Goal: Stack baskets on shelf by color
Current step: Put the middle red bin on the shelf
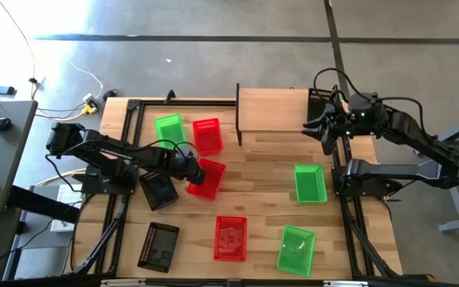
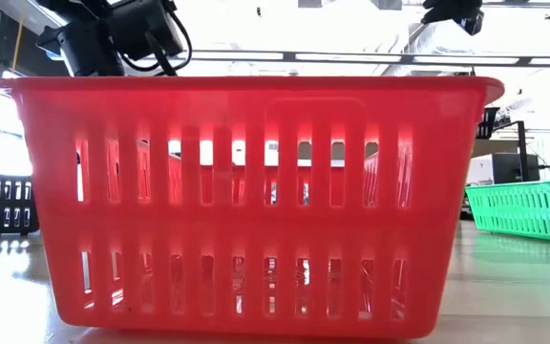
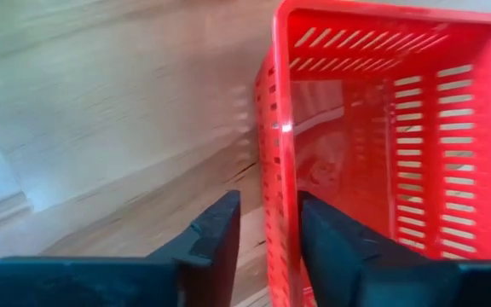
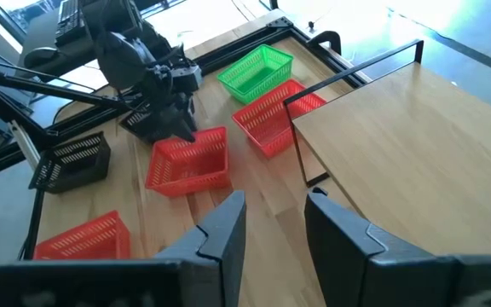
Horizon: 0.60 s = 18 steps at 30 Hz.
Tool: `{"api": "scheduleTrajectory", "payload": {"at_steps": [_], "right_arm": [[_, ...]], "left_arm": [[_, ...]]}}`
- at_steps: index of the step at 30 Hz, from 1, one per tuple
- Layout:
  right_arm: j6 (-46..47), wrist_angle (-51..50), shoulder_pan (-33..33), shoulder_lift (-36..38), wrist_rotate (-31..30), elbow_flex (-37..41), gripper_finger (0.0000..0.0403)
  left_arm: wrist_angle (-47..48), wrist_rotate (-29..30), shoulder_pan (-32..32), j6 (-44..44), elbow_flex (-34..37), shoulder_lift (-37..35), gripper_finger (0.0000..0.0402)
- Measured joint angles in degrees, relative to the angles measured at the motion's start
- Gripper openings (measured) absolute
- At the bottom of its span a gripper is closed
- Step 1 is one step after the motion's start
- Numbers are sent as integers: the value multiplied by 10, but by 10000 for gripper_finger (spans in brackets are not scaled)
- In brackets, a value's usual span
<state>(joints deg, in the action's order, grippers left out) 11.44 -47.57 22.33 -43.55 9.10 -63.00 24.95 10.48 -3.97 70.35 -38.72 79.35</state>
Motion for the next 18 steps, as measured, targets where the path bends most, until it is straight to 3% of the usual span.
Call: {"api": "scheduleTrajectory", "payload": {"at_steps": [8, 18], "right_arm": [[-15, 0, 0, 0, 0, 0, 108], [-30, 0, 0, 0, 0, 0, 108]], "left_arm": [[-33, -8, 0, 2, 0, 0, 13], [-55, -10, 3, 23, -9, -5, 6]]}}
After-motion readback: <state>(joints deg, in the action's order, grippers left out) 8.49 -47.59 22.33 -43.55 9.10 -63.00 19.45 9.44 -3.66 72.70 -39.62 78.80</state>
